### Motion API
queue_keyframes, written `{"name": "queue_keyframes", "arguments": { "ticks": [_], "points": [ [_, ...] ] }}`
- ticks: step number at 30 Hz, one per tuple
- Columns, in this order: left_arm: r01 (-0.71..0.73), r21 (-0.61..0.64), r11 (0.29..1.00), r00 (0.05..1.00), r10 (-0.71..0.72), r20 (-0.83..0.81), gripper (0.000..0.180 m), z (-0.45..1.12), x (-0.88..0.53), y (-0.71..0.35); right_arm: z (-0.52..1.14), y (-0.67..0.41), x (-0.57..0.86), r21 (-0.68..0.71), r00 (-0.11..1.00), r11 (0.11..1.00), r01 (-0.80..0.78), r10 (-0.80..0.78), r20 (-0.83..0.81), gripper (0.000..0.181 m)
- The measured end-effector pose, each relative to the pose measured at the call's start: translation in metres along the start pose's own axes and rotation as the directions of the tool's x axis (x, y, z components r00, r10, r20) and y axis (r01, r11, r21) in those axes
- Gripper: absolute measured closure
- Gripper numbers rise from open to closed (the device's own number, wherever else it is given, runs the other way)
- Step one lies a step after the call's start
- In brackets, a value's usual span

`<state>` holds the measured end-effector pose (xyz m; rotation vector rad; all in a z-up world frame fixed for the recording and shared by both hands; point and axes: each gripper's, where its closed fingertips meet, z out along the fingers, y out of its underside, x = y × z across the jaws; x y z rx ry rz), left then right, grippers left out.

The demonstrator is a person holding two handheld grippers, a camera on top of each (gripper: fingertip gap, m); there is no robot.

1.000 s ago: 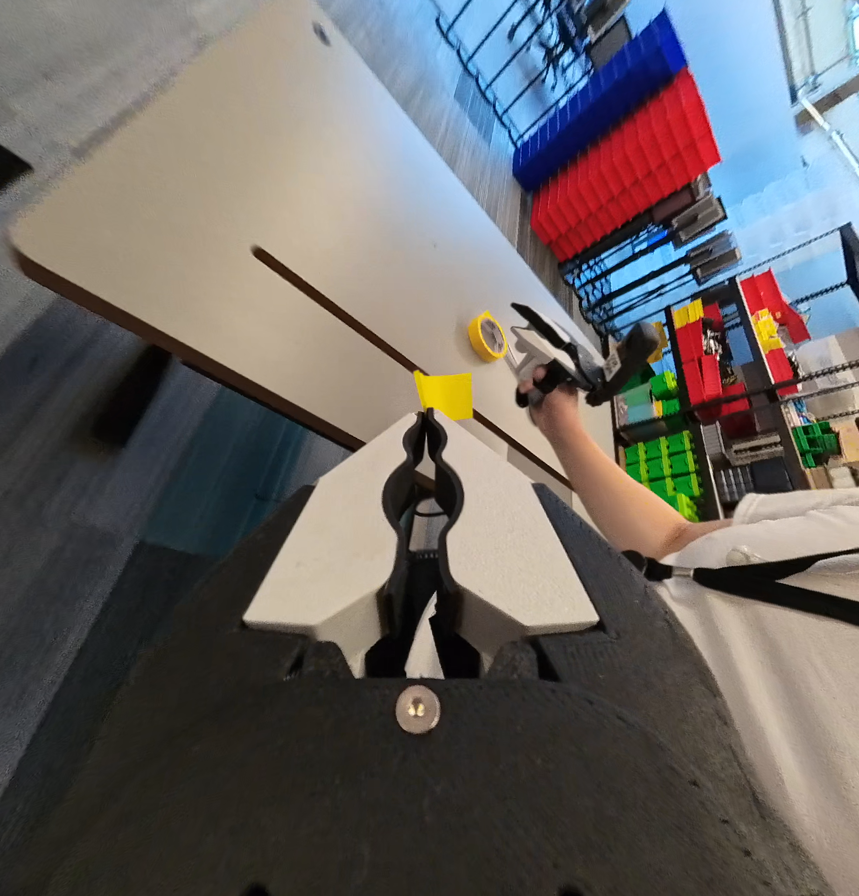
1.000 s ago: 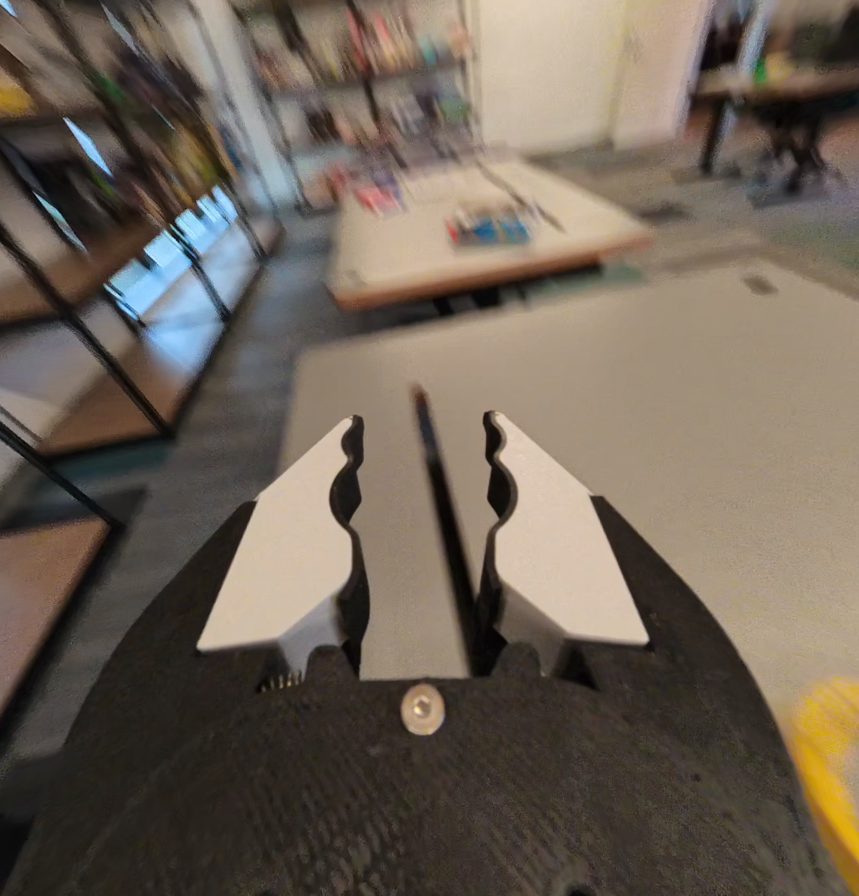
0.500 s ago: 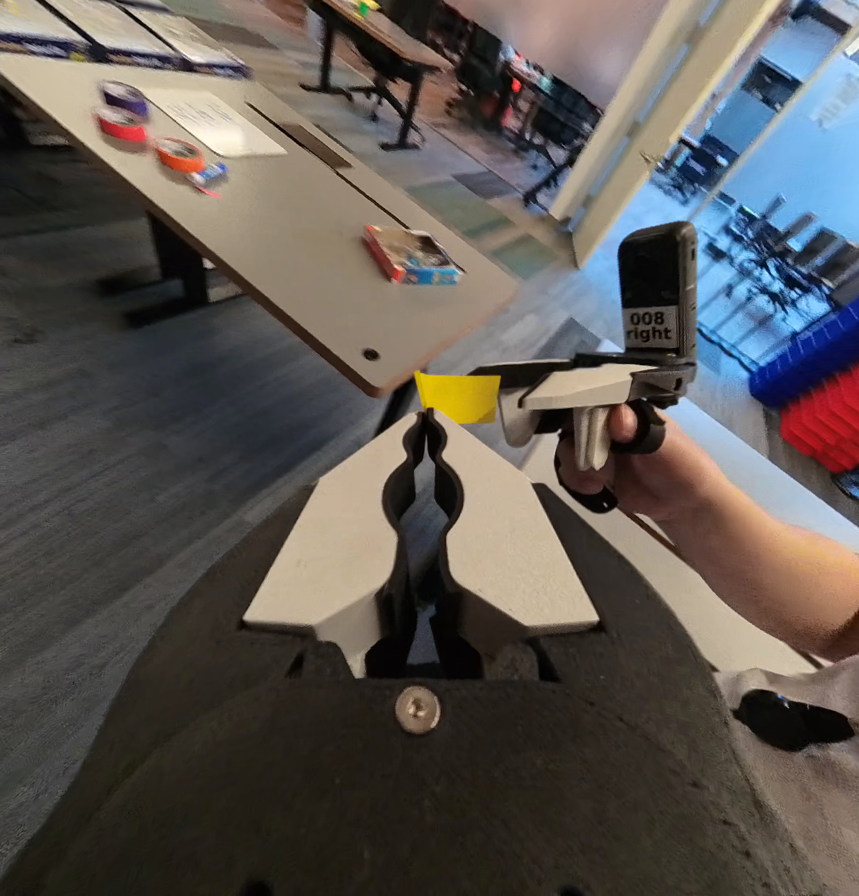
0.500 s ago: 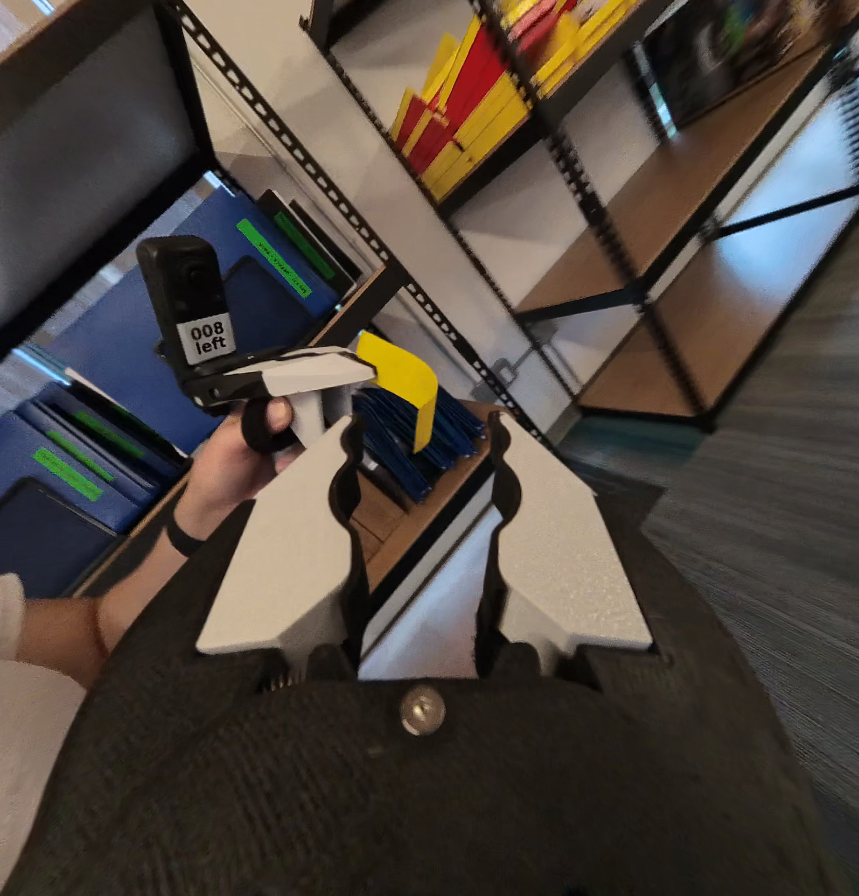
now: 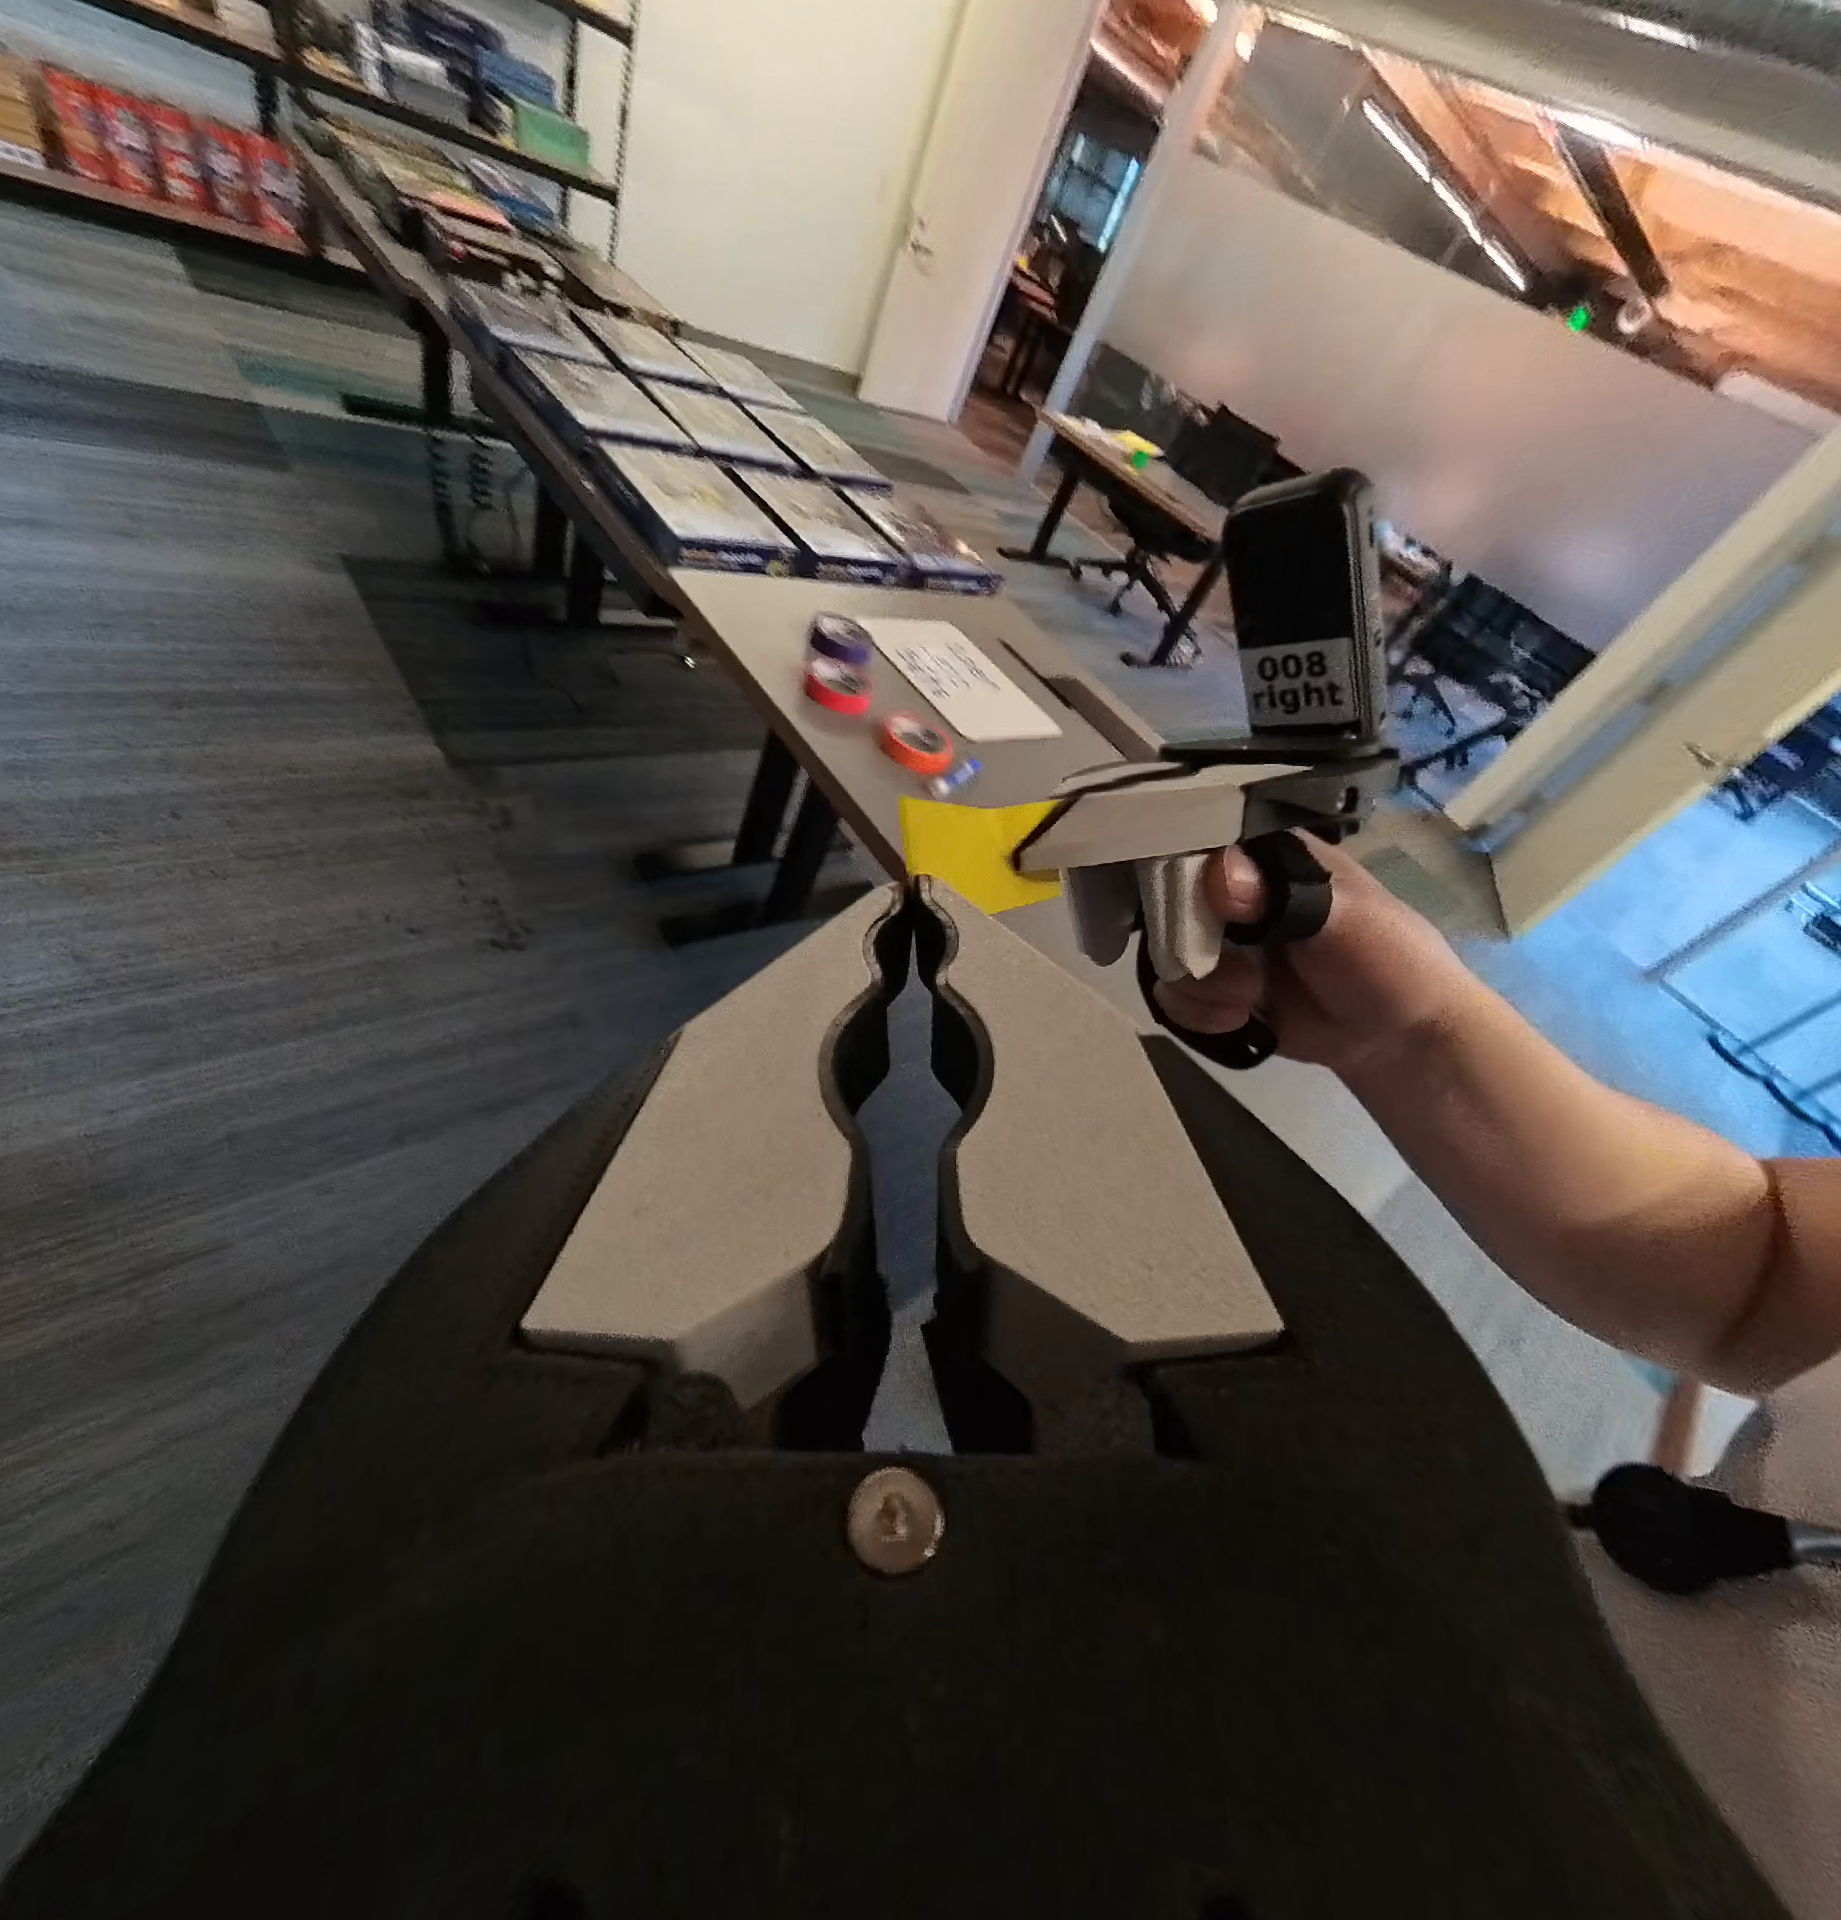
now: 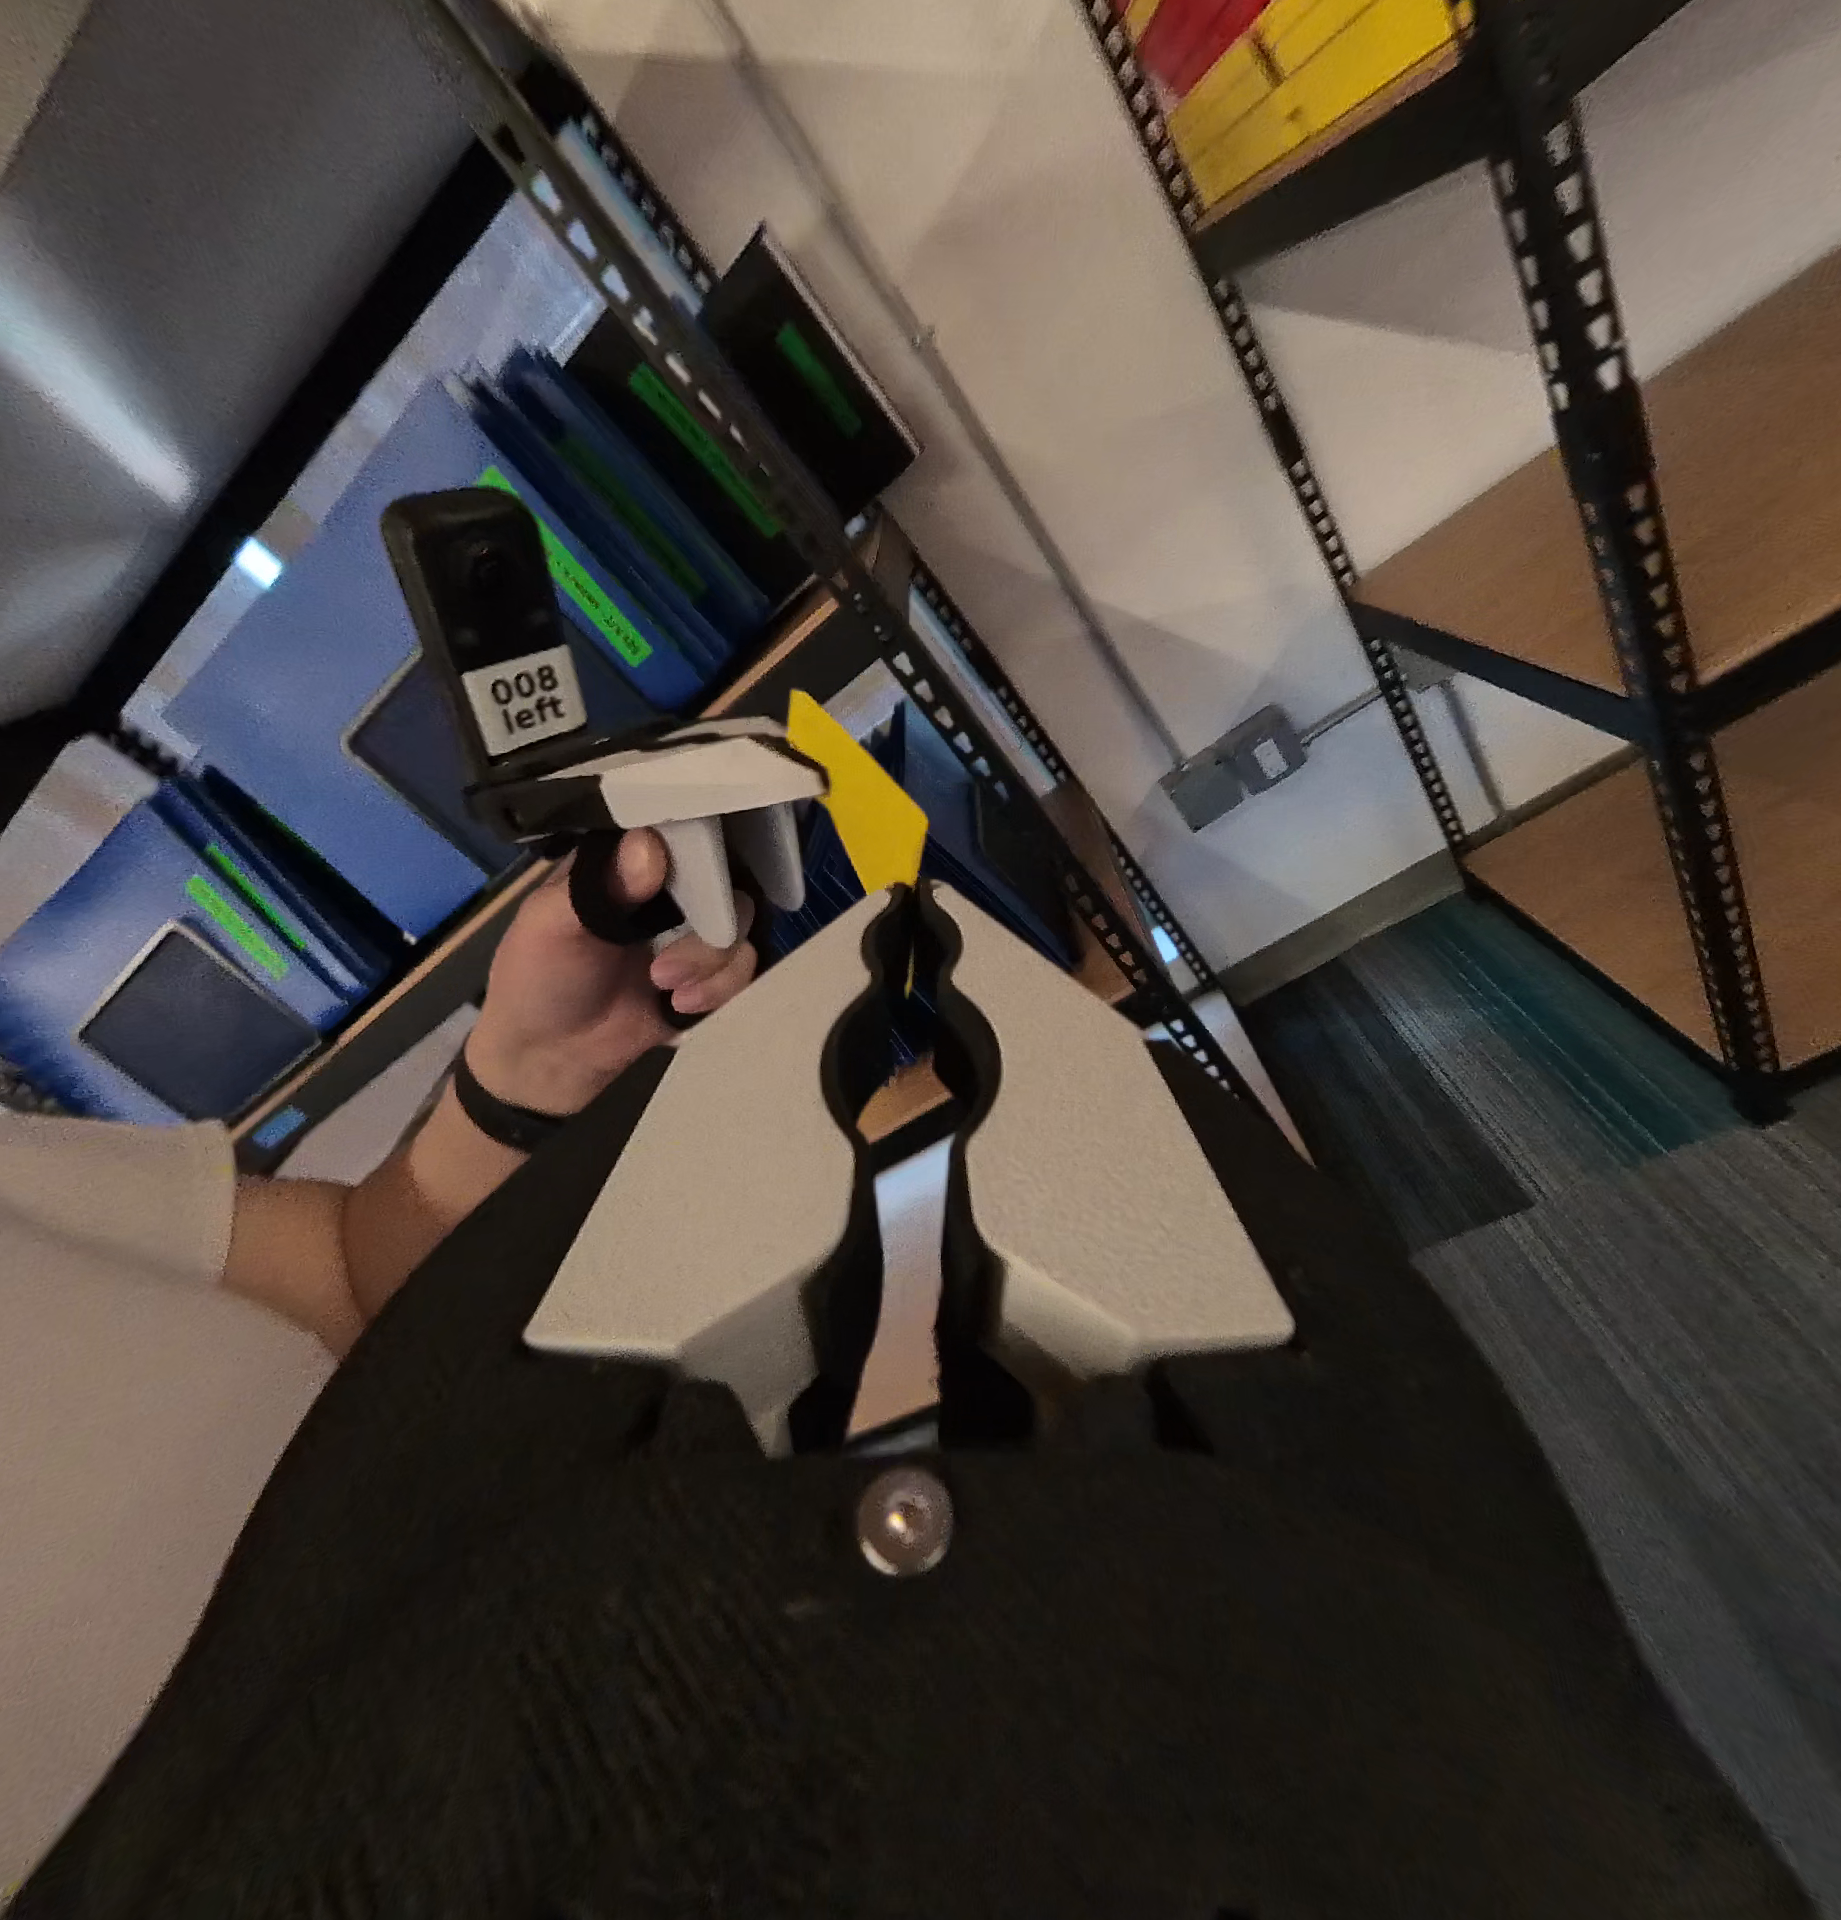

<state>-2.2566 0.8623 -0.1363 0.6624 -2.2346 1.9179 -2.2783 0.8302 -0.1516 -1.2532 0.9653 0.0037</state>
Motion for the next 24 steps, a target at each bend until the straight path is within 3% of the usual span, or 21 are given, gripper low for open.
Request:
{"name": "queue_keyframes", "arguments": {
  "ticks": [6,15,21,24],
  "points": [
    [-0.038,0.094,0.995,0.999,0.037,0.014,0.18,0.07,-0.134,-0.072,0.066,-0.104,0.115,-0.085,0.991,0.993,0.076,-0.065,0.115,0.181],
    [-0.067,0.085,0.994,0.992,0.076,-0.101,0.18,0.216,-0.269,-0.204,0.1,-0.279,0.282,-0.089,0.989,0.992,0.092,-0.081,0.122,0.181],
    [-0.137,0.164,0.977,0.989,0.126,0.081,0.18,0.329,-0.365,-0.261,0.103,-0.378,0.399,-0.178,0.966,0.959,0.222,-0.192,0.174,0.181],
    [-0.075,0.206,0.976,0.991,0.049,0.127,0.18,0.388,-0.407,-0.284,0.102,-0.43,0.462,-0.246,0.959,0.937,0.248,-0.201,0.199,0.181]
  ]
}}
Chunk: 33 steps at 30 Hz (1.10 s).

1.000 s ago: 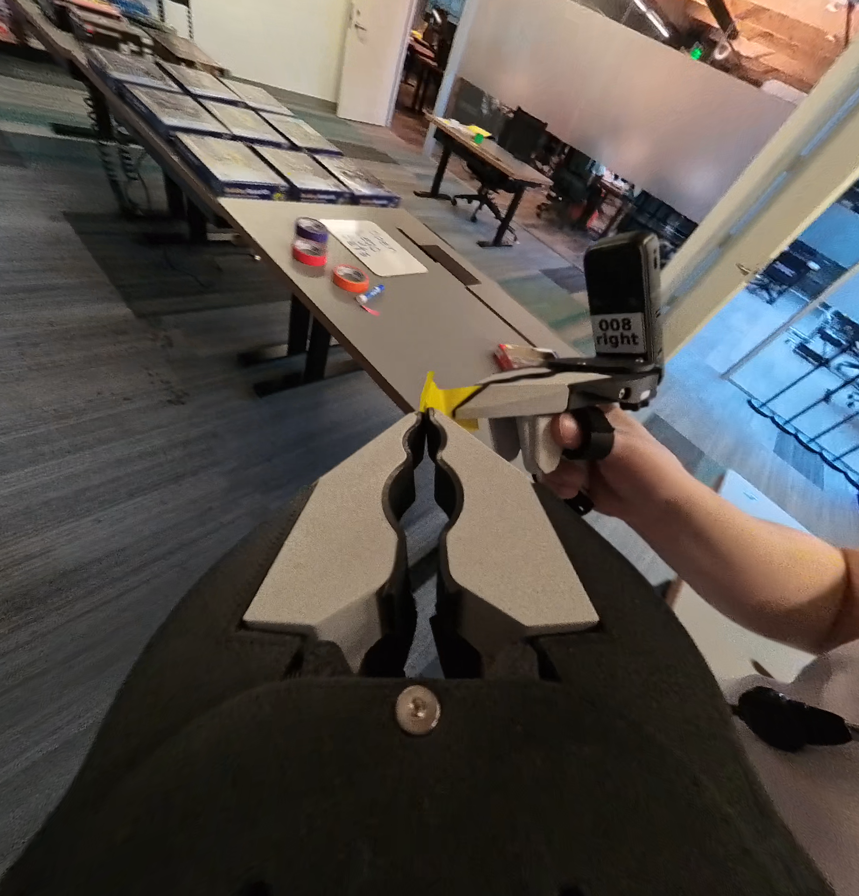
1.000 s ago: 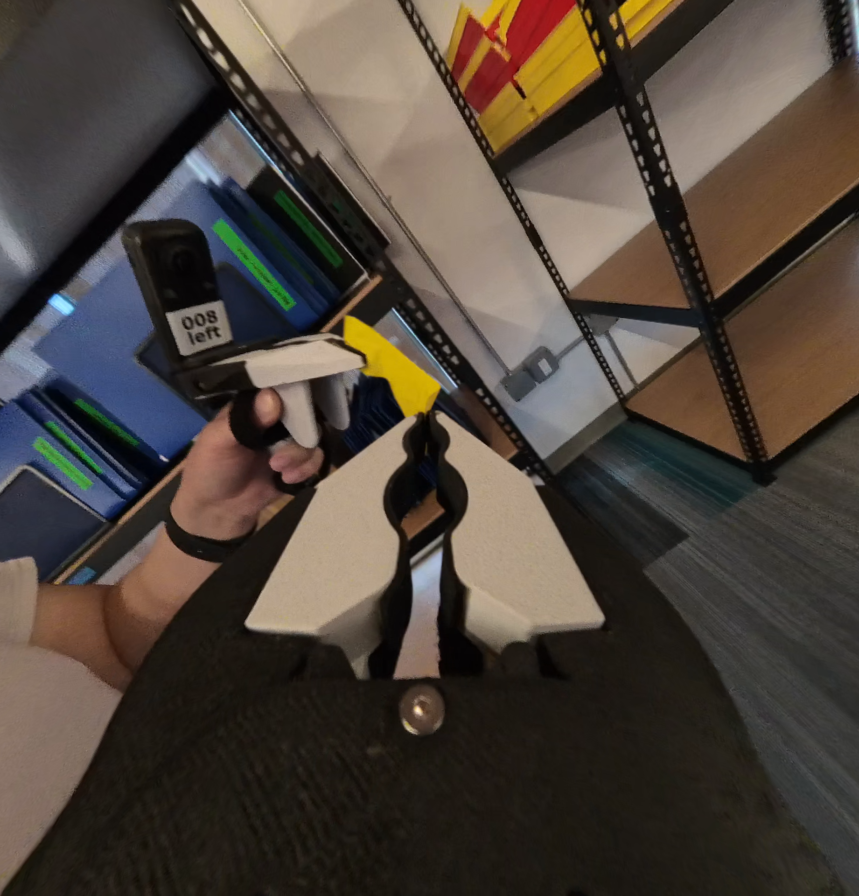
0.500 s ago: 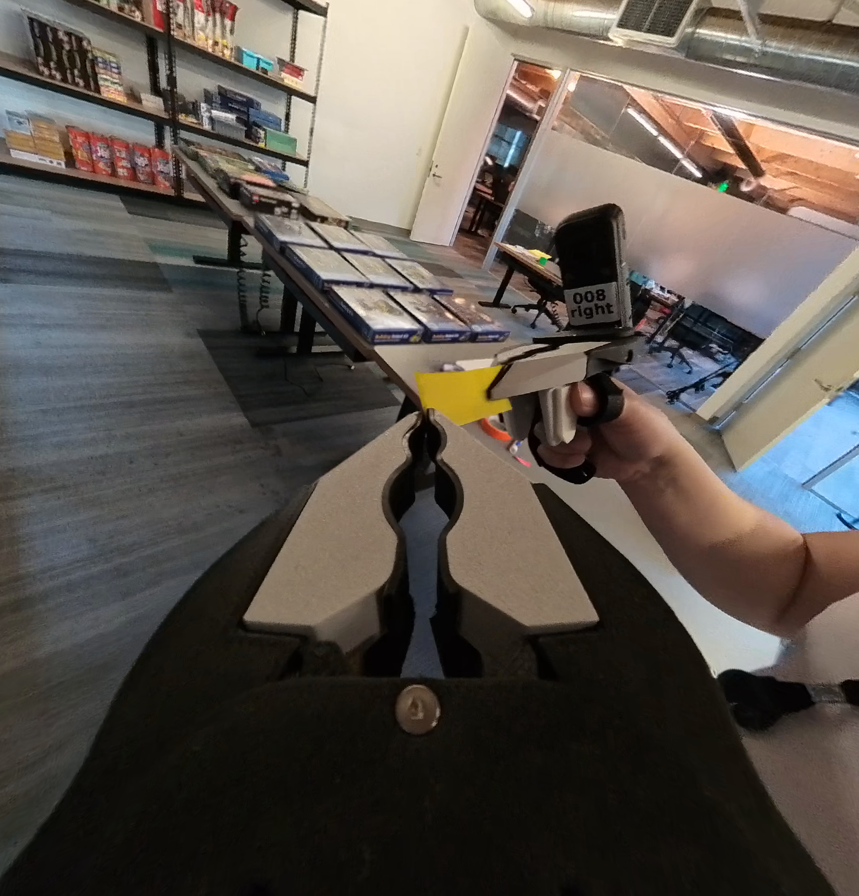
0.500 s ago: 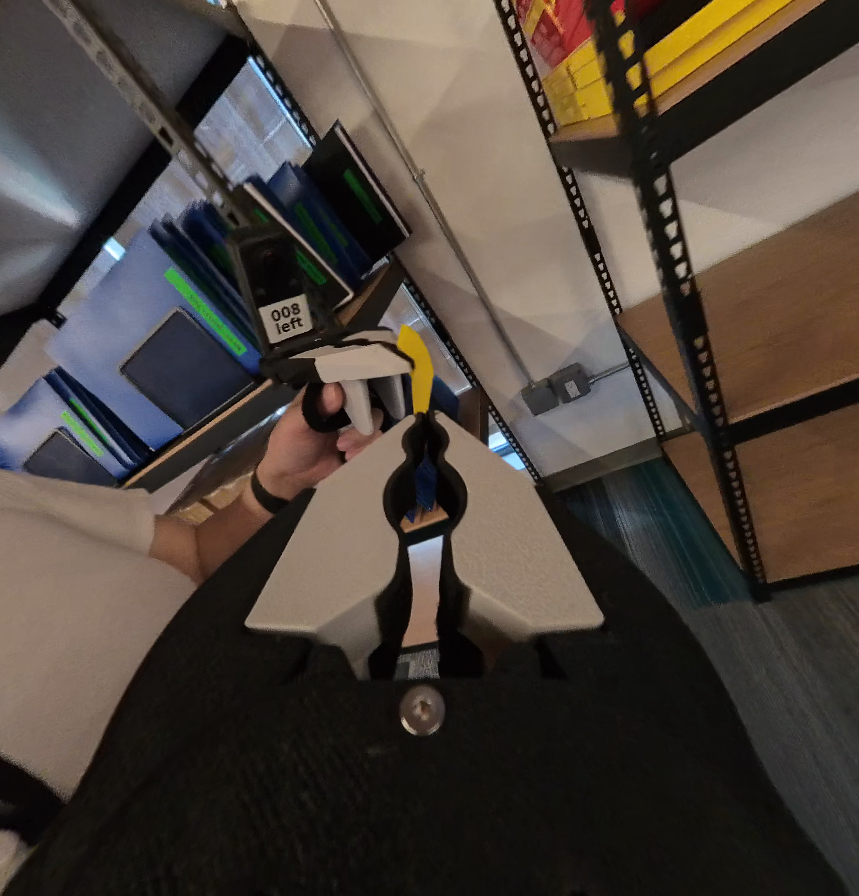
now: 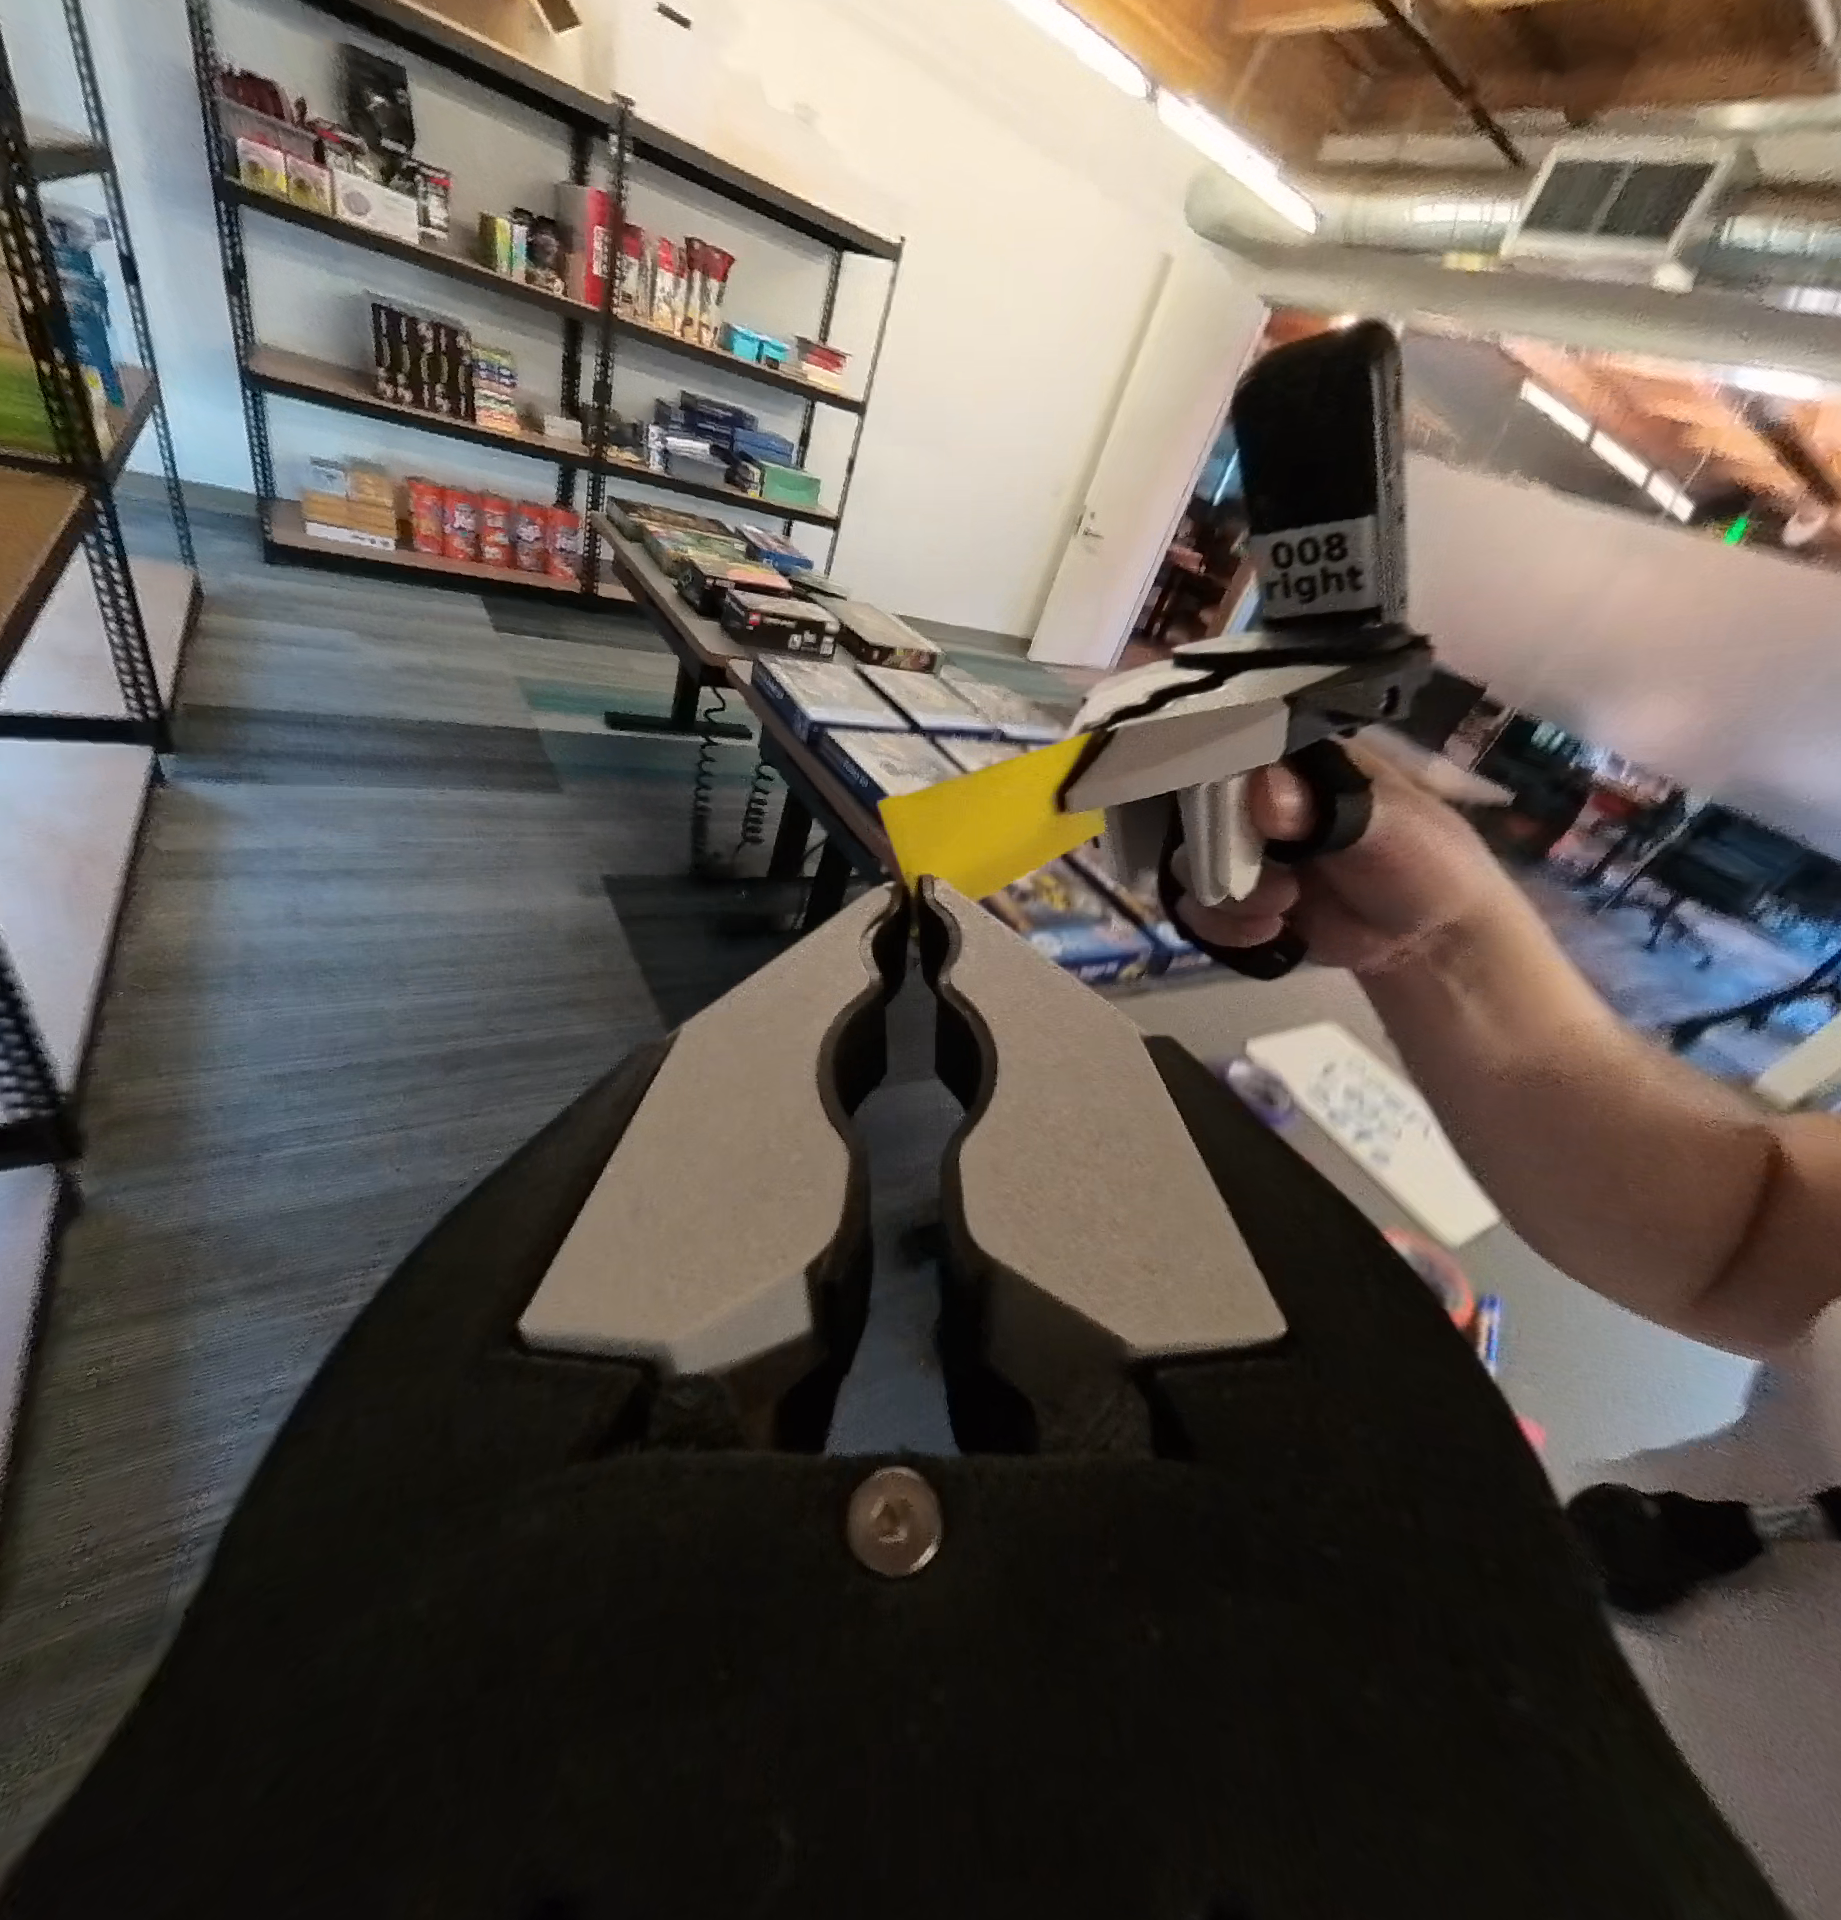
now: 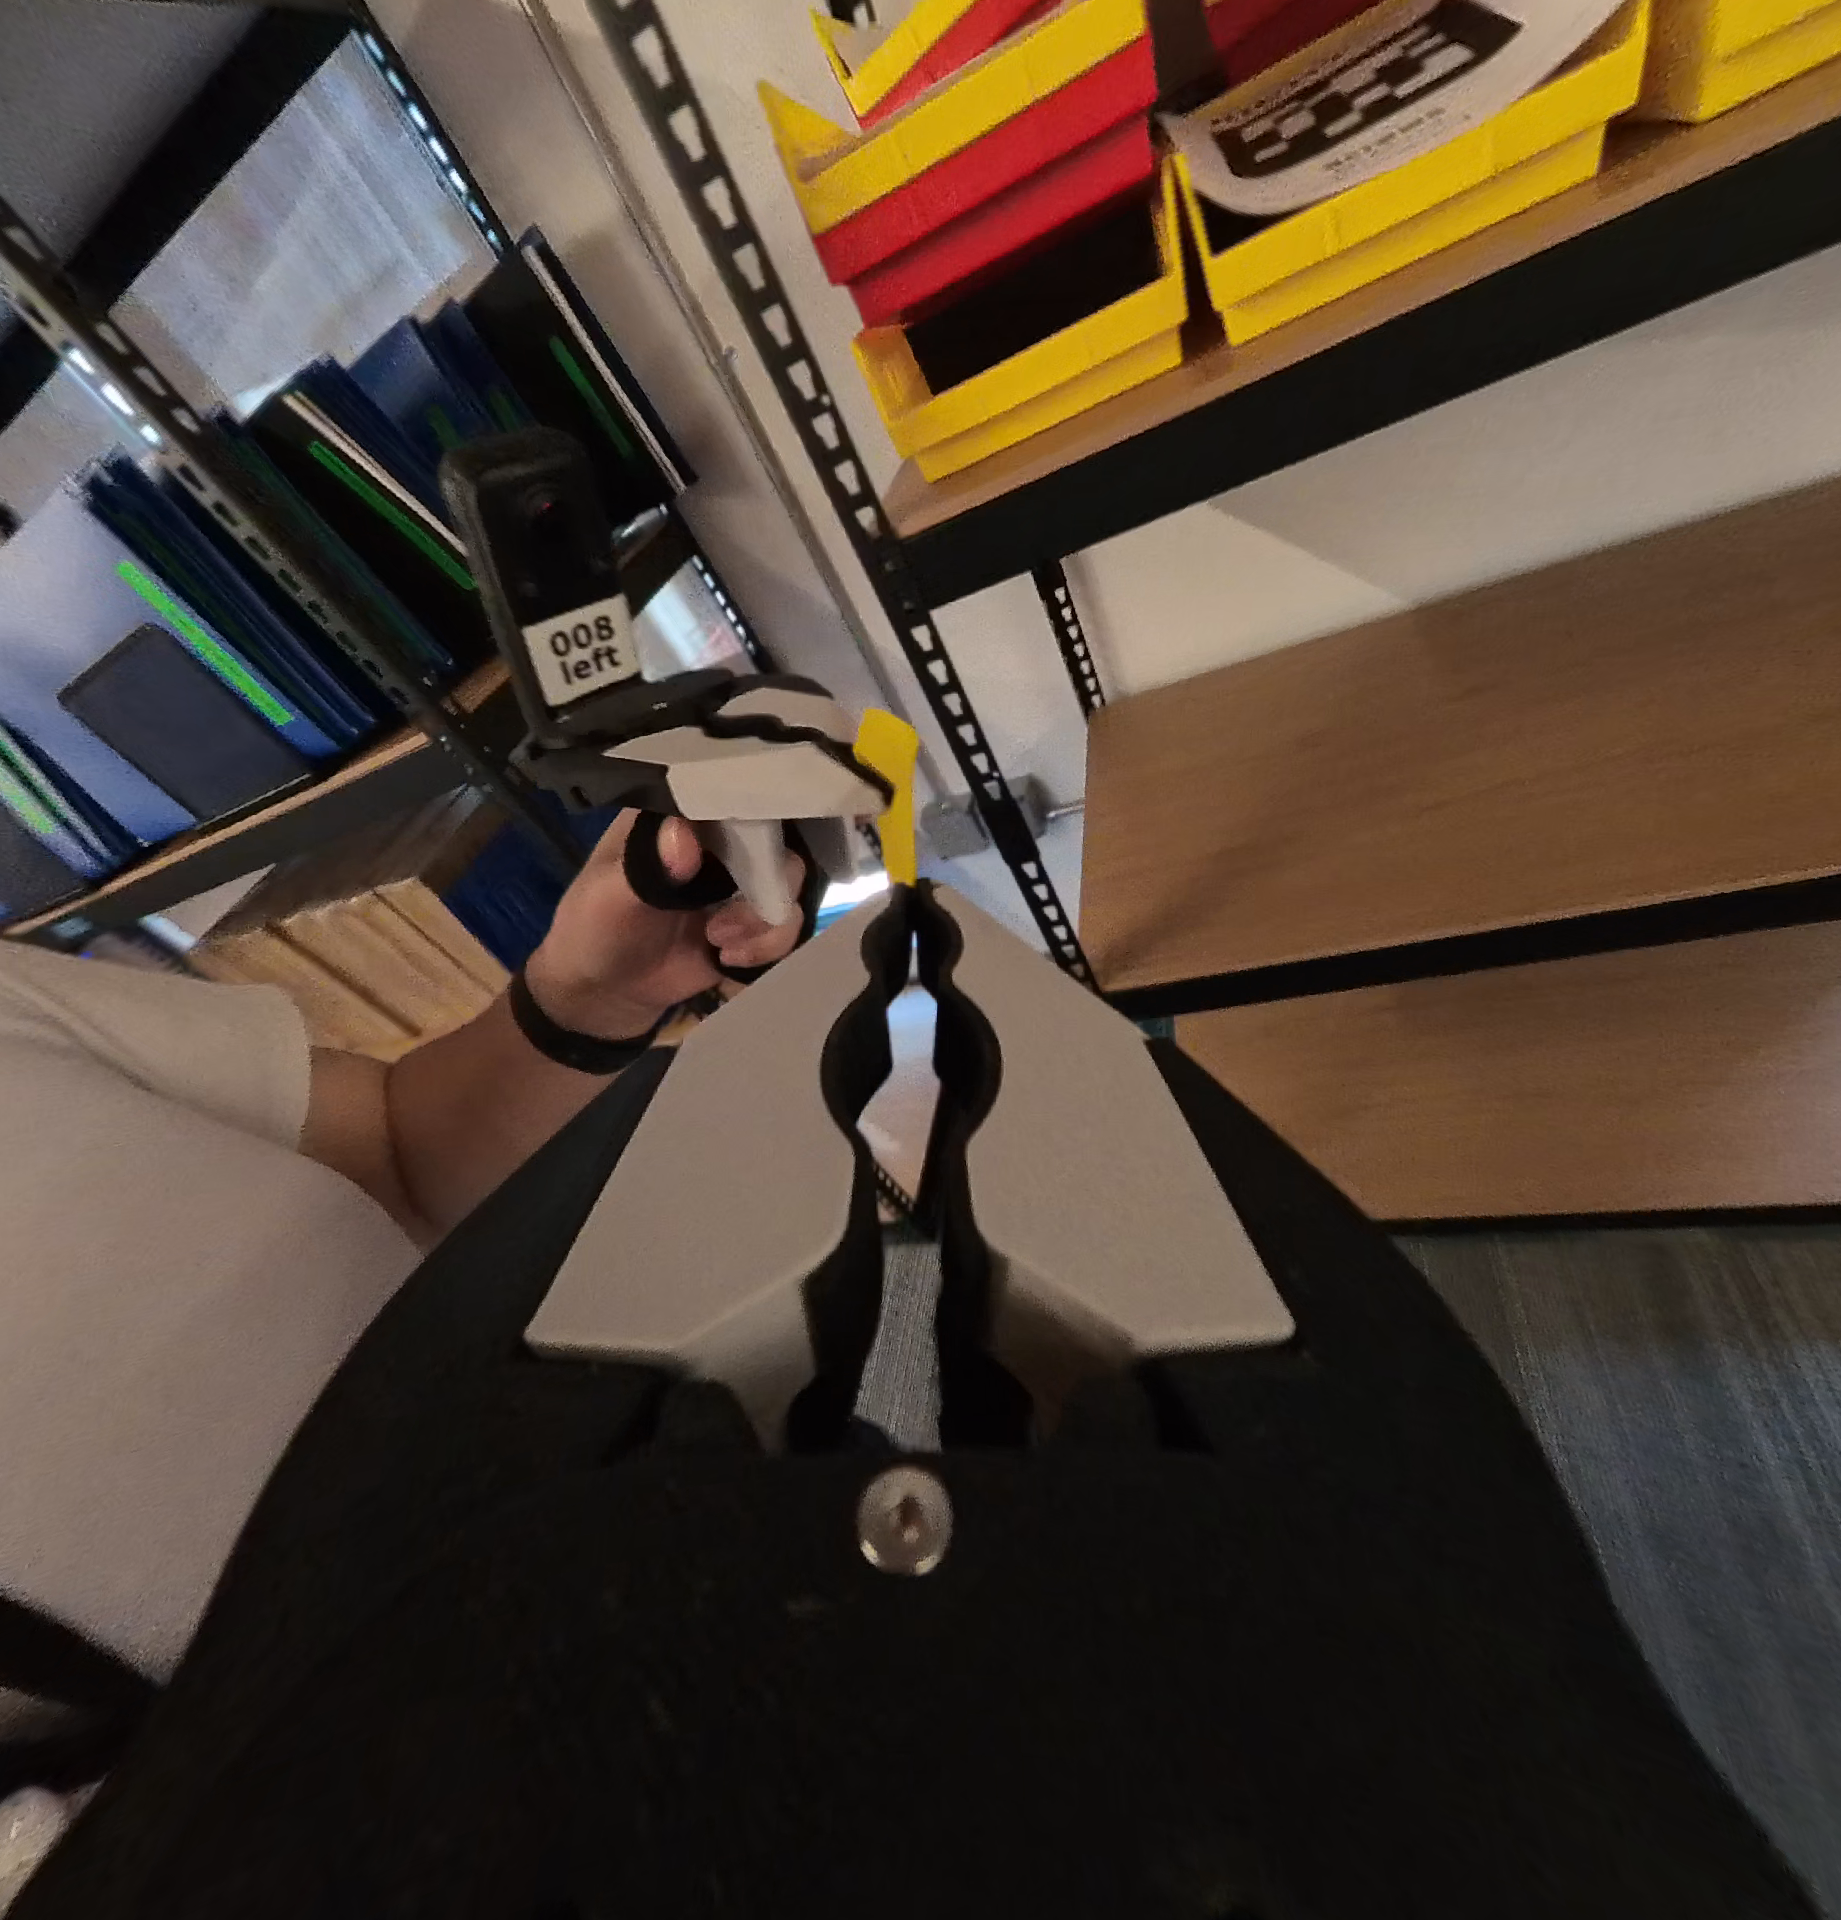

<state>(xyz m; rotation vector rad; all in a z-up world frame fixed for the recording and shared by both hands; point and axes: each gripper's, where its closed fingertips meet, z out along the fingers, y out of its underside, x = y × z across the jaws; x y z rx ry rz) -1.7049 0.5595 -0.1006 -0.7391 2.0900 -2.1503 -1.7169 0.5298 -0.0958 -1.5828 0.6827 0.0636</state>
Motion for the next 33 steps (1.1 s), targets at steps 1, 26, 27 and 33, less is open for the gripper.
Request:
{"name": "queue_keyframes", "arguments": {
  "ticks": [1,26,27,33],
  "points": [
    [0.035,0.022,0.999,0.999,-0.035,-0.011,0.18,0.02,-0.007,-0.006,-0.009,-0.011,0.02,-0.03,1.0,1.0,-0.002,0.002,0.022,0.181],
    [0.015,0.051,0.999,0.999,-0.014,-0.03,0.089,0.579,-0.396,-0.171,-0.195,-0.32,0.633,-0.046,0.985,0.997,0.061,-0.068,-0.161,0.181],
    [0.095,0.097,0.991,0.989,-0.082,-0.126,0.092,0.6,-0.399,-0.182,-0.209,-0.328,0.66,-0.058,0.984,0.997,0.049,-0.058,-0.166,0.181],
    [0.156,0.206,0.966,0.982,-0.128,-0.142,0.099,0.757,-0.436,-0.206,-0.281,-0.395,0.815,-0.177,0.927,0.968,0.178,-0.226,-0.3,0.181]
  ]
}}
